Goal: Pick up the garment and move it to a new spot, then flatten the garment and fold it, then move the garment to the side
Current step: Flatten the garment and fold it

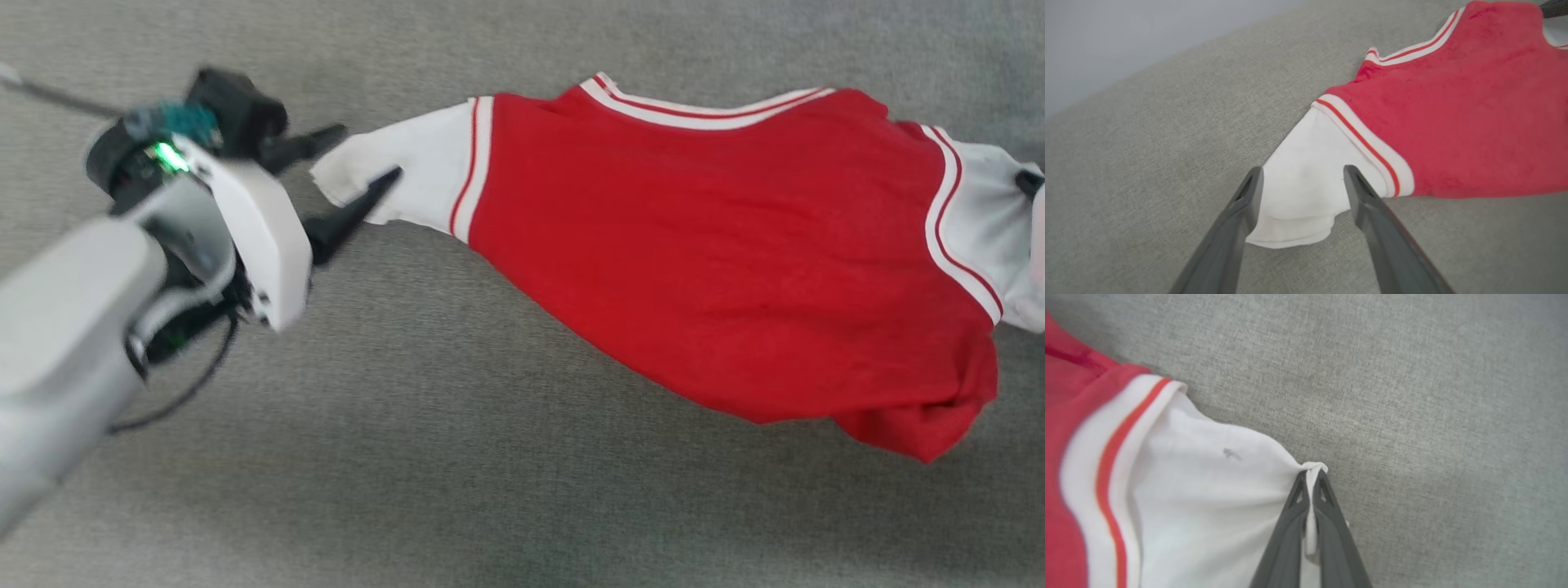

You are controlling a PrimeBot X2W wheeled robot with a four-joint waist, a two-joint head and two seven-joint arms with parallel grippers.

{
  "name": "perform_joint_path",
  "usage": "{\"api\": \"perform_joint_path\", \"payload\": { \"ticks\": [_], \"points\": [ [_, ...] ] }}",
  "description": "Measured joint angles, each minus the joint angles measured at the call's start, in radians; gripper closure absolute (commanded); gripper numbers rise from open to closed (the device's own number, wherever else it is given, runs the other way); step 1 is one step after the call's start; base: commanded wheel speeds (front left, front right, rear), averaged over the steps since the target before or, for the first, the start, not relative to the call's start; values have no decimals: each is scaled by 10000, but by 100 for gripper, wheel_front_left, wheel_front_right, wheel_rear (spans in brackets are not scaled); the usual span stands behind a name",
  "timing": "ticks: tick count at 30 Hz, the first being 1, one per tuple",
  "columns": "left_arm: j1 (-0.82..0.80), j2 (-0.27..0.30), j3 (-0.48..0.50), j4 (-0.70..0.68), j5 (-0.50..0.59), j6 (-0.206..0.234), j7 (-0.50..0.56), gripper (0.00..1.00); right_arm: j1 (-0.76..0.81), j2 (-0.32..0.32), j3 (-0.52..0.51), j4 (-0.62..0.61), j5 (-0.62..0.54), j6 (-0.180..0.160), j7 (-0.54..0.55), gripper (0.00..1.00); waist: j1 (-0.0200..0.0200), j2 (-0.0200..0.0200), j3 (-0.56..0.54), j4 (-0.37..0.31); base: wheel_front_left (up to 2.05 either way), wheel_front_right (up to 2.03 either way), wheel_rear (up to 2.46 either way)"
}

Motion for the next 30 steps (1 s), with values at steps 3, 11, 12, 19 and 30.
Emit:
{"api": "perform_joint_path", "payload": {
  "ticks": [3,11,12,19,30],
  "points": [
    [-899,105,-830,692,-886,0,570,0,-160,40,134,-226,-21,0,48,100,0,0,218,-142,0,0,0],
    [-1871,-59,-2165,2324,-2217,-4,1666,0,-469,102,414,-696,-104,-15,132,100,0,0,617,-386,0,0,0],
    [-1902,-84,-2199,2364,-2360,-2,1799,0,-488,107,430,-734,-104,-15,132,100,0,0,638,-407,0,0,0],
    [-1894,35,-2403,1651,-3143,12,1841,100,-492,128,497,-884,-161,-35,50,100,0,0,545,-429,0,0,0],
    [-2223,-8,-2180,1891,-4142,10,-704,100,-1358,412,12,-1296,-205,2,-1116,100,0,0,214,-584,0,0,0]
  ]
}}
